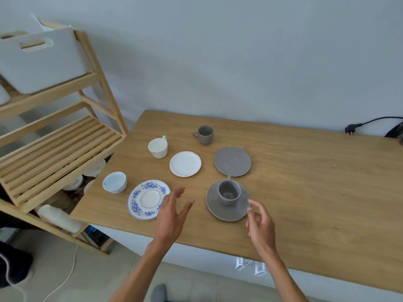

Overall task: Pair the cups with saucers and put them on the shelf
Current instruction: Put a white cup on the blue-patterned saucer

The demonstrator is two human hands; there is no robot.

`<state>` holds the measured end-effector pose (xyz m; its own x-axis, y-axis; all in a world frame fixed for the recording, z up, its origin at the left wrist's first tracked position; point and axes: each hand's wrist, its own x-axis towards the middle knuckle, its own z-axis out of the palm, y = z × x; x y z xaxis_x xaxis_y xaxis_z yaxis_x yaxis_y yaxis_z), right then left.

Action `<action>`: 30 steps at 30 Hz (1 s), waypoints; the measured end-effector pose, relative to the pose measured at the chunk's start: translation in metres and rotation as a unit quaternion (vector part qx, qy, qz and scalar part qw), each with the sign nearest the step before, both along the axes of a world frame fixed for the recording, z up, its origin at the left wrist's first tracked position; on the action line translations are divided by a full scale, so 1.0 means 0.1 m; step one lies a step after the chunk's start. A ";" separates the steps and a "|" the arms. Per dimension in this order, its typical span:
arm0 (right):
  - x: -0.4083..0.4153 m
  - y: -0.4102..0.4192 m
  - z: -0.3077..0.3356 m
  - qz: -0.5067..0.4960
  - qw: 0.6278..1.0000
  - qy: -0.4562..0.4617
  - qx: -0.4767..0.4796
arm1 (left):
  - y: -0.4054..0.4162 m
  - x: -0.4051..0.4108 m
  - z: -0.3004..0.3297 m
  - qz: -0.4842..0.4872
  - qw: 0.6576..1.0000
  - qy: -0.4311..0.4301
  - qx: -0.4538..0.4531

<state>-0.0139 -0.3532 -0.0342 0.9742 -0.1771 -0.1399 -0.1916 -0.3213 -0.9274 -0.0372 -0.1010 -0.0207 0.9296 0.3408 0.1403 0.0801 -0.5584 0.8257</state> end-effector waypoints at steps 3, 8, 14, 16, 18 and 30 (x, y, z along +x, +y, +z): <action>-0.19 0.32 0.03 0.018 0.998 -0.064 -0.001 | 0.43 -0.16 -0.05 0.040 0.999 0.009 -0.012; -0.14 0.99 0.09 0.109 0.990 -0.082 -0.023 | 1.17 -0.34 -0.05 0.102 0.994 0.028 0.014; 0.02 1.68 0.00 0.174 0.982 -0.020 -0.065 | 1.90 -0.31 -0.13 0.138 0.985 0.066 0.074; 0.04 1.88 -0.03 0.183 0.979 -0.004 -0.088 | 2.06 -0.28 -0.13 0.146 0.984 0.071 0.071; 0.04 2.05 -0.07 0.179 0.979 0.014 -0.100 | 2.19 -0.24 -0.13 0.139 0.986 0.073 0.062; -0.05 2.52 -0.19 0.117 0.989 0.048 -0.082 | 2.54 -0.08 -0.28 0.070 0.995 0.064 0.040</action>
<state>-0.0192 -0.1015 -0.0530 0.9746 0.0233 -0.2227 -0.1798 -0.5115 -0.8403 -0.0451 0.1531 -0.0487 0.8857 0.4610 0.0556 0.2639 -0.5983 0.7565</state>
